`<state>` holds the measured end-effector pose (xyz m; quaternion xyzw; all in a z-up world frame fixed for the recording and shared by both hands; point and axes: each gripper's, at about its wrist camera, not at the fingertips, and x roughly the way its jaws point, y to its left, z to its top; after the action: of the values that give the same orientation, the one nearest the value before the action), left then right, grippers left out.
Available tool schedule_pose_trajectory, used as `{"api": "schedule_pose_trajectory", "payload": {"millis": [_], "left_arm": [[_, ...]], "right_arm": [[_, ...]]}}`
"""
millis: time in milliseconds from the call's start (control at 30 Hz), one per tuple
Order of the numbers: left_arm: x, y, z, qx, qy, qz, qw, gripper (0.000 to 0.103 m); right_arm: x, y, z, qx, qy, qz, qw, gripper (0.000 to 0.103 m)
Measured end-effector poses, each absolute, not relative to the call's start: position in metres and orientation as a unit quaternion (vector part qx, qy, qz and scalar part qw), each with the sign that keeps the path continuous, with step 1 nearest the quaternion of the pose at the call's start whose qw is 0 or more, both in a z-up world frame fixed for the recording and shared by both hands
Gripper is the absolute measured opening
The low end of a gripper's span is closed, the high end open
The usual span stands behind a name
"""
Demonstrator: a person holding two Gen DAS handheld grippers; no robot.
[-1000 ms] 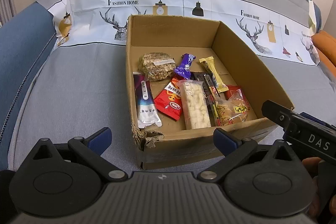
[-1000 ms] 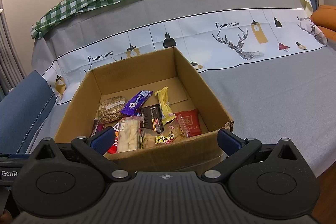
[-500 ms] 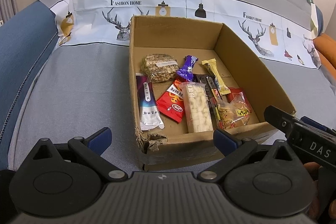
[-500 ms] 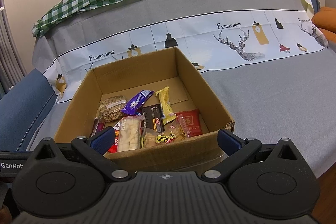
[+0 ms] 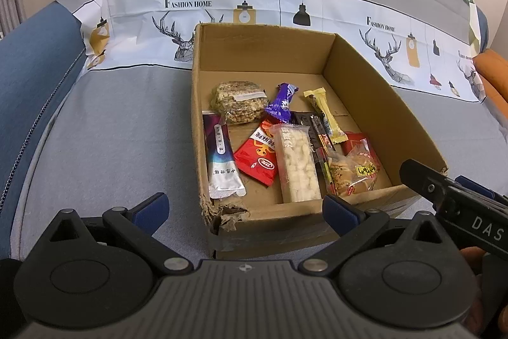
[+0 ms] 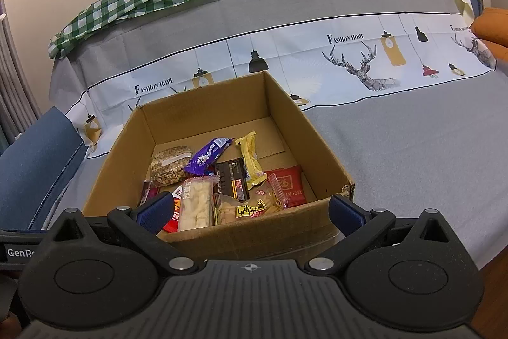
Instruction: Organize snacks
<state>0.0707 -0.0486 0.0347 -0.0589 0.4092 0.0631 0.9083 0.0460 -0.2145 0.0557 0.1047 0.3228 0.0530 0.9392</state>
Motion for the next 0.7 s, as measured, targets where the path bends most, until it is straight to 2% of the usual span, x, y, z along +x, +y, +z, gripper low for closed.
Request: {"api": "schedule_pose_trajectory", "payload": {"millis": [700], "left_arm": [[0.081, -0.053, 0.033, -0.060, 0.410, 0.059, 0.908, 0.103]], "right_arm": [[0.050, -0.217, 0.053, 0.112, 0.328, 0.054, 0.936, 0.102]]}}
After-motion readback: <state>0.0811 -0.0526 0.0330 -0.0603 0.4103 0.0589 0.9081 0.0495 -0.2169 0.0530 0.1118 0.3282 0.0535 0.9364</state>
